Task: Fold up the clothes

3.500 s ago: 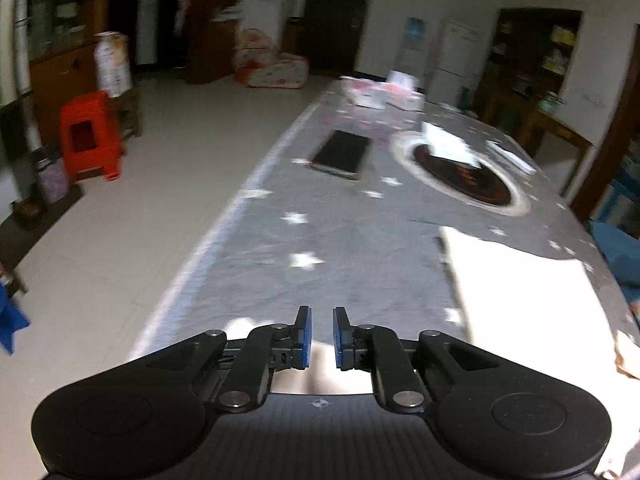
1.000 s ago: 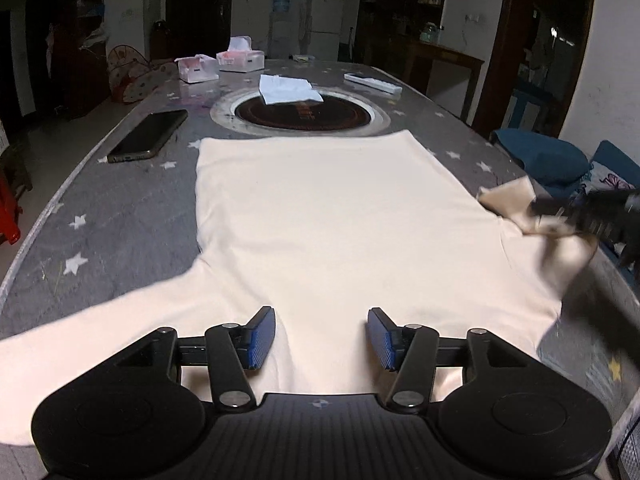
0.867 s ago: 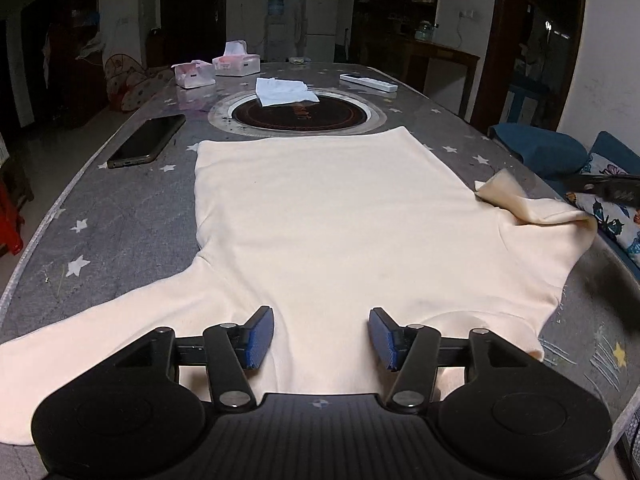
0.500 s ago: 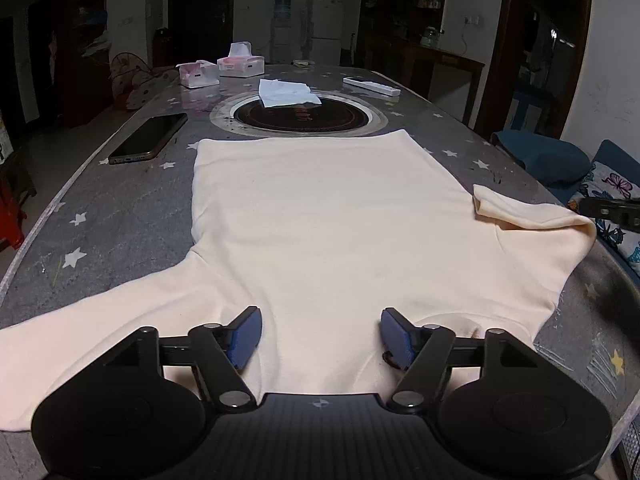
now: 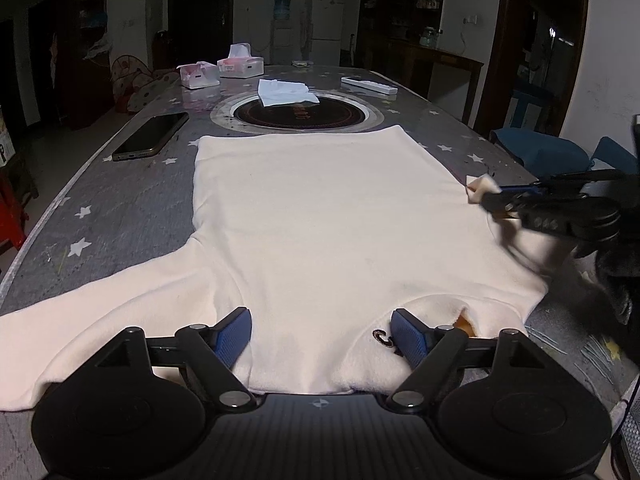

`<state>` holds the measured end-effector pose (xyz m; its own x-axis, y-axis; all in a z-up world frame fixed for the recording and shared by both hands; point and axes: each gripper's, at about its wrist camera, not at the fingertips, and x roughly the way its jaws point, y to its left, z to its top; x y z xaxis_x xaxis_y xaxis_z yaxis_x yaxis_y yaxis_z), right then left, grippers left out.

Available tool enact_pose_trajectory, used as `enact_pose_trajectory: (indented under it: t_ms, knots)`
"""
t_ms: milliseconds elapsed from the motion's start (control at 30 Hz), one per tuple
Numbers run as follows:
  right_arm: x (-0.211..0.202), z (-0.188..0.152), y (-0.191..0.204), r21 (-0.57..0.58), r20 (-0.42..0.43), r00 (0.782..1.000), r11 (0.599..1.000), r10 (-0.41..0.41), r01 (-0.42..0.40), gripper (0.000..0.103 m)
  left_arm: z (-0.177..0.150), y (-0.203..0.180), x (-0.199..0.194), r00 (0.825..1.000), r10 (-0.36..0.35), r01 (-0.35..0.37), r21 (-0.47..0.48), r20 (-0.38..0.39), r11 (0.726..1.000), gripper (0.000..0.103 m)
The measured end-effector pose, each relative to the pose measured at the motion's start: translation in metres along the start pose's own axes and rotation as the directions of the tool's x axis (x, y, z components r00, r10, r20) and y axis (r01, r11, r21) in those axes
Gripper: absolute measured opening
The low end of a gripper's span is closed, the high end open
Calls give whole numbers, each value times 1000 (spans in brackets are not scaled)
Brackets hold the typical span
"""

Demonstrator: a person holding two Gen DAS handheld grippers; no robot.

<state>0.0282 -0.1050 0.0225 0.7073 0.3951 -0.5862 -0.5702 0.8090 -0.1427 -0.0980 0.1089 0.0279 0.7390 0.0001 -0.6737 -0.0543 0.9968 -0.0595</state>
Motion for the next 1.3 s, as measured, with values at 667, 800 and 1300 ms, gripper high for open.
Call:
enact_pose_trajectory:
  t_ms: [667,800,1300]
  knots:
    - [-63,-70,-123,336,-108,917,854,-383,396,15,2,-3,-6,1000,-2,2,18,1,1000,81]
    - [-63,-60,-112,318,-45,950,897,-309,307,20,11,-10,-13,999,-23,21,40,29,999,80]
    - [-10,-36,-131,329,-102,980,923,-174,198,39,38,-109,27,943,-331,330,222,-33,917,54]
